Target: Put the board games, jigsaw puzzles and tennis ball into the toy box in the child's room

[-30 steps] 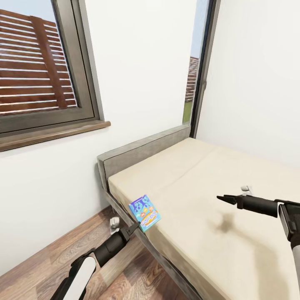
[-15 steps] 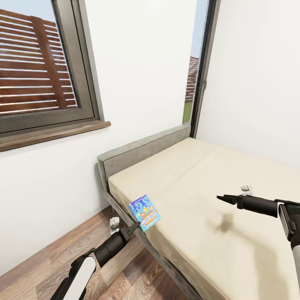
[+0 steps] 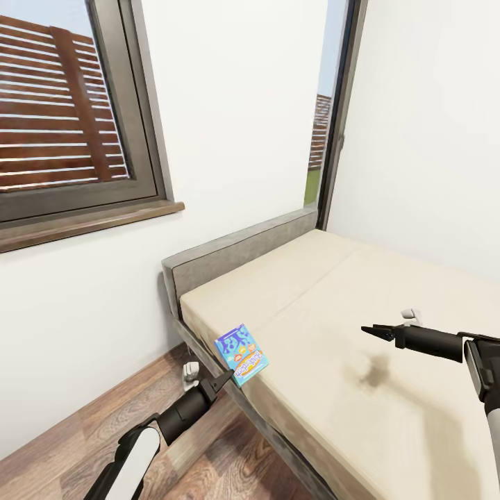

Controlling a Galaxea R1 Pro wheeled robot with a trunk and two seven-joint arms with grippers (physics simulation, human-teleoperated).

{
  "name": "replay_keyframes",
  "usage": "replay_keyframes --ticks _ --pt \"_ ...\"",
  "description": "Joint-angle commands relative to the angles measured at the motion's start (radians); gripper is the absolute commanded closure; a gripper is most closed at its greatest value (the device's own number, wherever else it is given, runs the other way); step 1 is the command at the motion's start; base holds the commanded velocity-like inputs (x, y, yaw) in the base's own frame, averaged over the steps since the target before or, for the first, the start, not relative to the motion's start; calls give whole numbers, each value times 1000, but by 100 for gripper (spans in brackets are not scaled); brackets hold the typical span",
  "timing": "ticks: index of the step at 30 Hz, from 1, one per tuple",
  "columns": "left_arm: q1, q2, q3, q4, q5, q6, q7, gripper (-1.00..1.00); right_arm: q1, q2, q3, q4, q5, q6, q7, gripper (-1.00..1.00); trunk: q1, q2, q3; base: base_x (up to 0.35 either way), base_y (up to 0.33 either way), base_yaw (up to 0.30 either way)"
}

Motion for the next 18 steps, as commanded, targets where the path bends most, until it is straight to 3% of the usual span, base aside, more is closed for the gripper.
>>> replay_keyframes --ticks 1,8,18 --pt "0 0 0 0 9 8 0 100 -1 1 -3 -1 9 9 8 -100 0 0 -1 0 0 0" --pt "-27 -20 -35 33 13 9 2 100 -15 -22 -8 33 6 -25 9 -100 -23 42 18 0 0 0" --pt "-36 -26 -73 65 14 9 3 100 -19 -29 -10 73 5 -54 11 -100 -62 112 49 0 0 0"
